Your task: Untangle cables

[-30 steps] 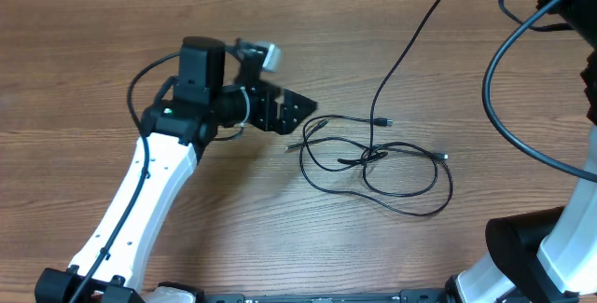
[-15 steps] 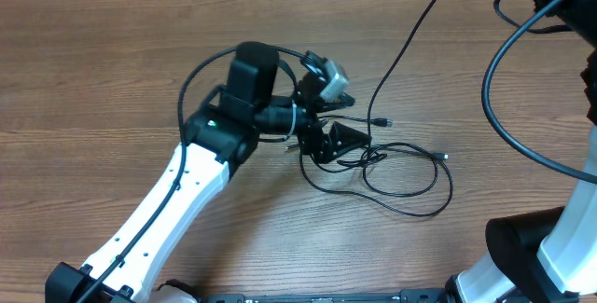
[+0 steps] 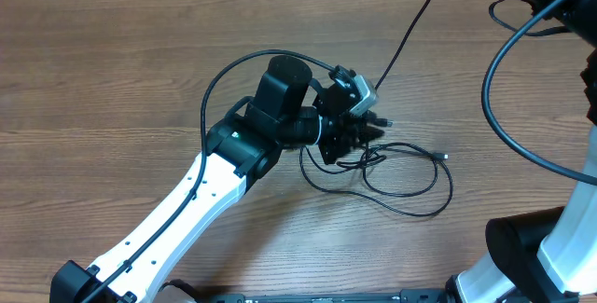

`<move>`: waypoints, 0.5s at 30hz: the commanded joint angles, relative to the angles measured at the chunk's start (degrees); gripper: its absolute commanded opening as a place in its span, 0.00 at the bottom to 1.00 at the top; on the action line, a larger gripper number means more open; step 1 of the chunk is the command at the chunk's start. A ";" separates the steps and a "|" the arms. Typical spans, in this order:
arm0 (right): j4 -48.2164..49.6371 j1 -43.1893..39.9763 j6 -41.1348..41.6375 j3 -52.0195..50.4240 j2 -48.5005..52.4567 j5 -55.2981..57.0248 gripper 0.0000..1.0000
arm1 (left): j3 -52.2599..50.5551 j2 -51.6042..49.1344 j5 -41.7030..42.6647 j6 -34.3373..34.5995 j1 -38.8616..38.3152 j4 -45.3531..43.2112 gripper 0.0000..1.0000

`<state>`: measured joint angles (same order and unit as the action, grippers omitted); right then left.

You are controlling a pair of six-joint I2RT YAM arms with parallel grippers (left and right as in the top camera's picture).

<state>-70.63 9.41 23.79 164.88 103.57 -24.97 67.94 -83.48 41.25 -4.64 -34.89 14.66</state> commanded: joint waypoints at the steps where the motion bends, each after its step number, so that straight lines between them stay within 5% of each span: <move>1: 0.20 -1.40 0.28 0.09 -0.48 0.28 0.04 | 0.79 0.33 -1.09 1.05 -0.04 -0.35 0.04; 8: -6.38 -7.10 0.44 0.07 -0.48 8.74 0.04 | 0.81 0.39 12.35 5.51 2.36 -6.25 0.04; 12: -15.13 -10.21 0.44 0.07 -0.28 13.88 0.06 | 0.81 0.39 16.85 14.91 3.48 -19.17 0.04; 14: -20.33 -11.21 0.42 0.07 -0.28 14.03 0.36 | 0.81 0.39 17.29 19.69 3.74 -26.77 0.04; 15: -23.21 -11.45 0.35 0.07 -0.28 14.05 0.68 | 0.81 0.39 17.27 22.47 3.80 -31.47 0.04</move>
<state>-89.82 -1.17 24.16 164.83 103.57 -13.89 67.85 -83.50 54.13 6.79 -31.64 -8.75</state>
